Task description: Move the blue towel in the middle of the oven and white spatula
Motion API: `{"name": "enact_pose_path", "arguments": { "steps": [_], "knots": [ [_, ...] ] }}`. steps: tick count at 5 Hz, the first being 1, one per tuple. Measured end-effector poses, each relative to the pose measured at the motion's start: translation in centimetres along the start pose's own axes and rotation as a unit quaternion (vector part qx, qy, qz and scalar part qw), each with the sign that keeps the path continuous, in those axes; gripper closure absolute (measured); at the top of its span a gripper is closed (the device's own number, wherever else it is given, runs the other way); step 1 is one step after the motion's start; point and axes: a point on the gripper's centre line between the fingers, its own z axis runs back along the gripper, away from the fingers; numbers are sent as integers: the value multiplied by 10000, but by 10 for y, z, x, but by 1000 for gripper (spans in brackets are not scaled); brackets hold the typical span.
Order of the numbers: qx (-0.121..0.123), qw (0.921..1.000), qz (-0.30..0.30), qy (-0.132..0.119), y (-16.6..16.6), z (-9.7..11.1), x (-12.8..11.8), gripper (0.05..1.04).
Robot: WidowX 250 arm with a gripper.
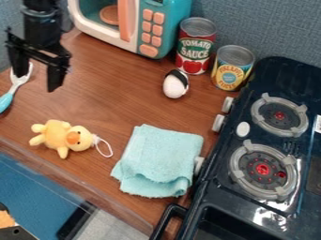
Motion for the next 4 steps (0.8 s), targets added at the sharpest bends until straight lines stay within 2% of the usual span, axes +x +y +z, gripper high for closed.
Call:
{"name": "enact_pose_path", "arguments": {
  "steps": [1,2,3,4],
  "knots": [
    [-248,9962,-787,-268,-47,6,9,83],
    [-209,9840,-1736,-341,-101,13,20,83],
    [26,9578,-2857,-298,-157,8,21,83],
    [300,9382,-3443,-205,-202,2,15,83]
  ]
}}
